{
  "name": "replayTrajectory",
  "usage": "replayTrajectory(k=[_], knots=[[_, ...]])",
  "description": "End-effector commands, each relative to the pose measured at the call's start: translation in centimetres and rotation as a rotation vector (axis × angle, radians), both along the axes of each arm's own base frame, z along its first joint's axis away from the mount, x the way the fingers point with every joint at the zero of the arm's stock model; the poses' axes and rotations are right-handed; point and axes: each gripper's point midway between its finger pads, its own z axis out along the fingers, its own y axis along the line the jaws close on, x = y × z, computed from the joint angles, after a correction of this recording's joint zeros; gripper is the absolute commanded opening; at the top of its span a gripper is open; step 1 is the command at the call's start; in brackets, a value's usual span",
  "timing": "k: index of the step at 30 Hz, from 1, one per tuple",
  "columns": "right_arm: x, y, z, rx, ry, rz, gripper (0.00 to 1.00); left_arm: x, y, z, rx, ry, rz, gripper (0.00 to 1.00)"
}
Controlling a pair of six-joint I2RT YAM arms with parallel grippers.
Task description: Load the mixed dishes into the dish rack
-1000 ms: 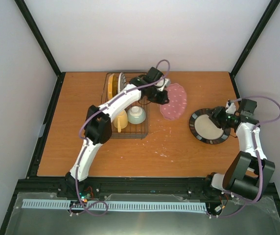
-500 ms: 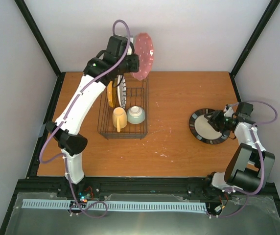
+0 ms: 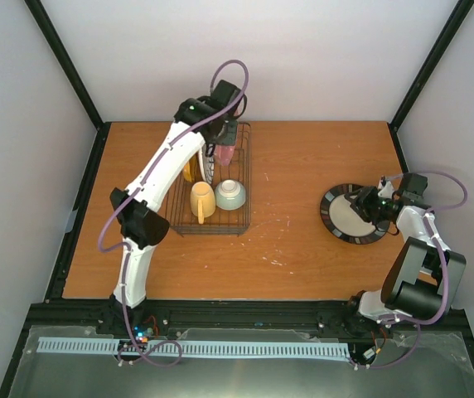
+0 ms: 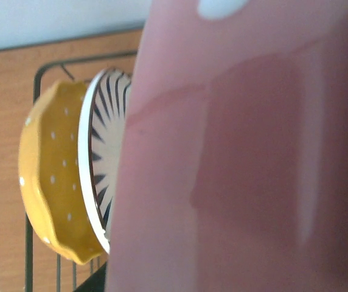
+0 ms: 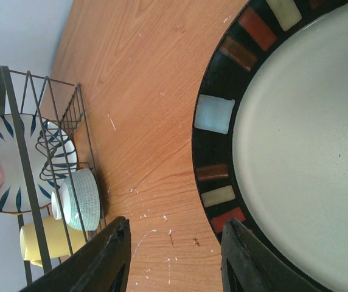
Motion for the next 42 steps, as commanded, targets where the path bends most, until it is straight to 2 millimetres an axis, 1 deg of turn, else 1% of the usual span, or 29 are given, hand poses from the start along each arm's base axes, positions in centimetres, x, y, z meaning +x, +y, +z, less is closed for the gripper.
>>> replayTrajectory(k=[1,6,12,20,29,42], knots=[[0.3,-0.1,0.0,0.011,-0.019,0.000,0.40,-0.1,1.7,3.6,-0.001,-0.095,0.071,0.01],[0.2,0.0,-0.2,0.014,-0.014,0.004,0.40,-0.1,2.4,1.6,0.063,-0.048,0.095,0.00],[0.3,0.0,-0.5,0.022,-0.008,0.006,0.40,-0.1,3.1,0.0,0.126,-0.023,0.115,0.01],[0.4,0.0,-0.5,0.026,-0.007,0.008,0.40,0.5,2.8,-2.5,0.162,0.020,0.115,0.00],[0.5,0.0,-0.7,0.029,-0.003,0.012,0.40,1.1,2.8,-4.5,0.203,0.050,0.112,0.01],[0.8,0.0,-1.4,0.043,0.010,0.018,0.40,1.7,2.8,-6.7,0.236,0.085,0.113,0.01]])
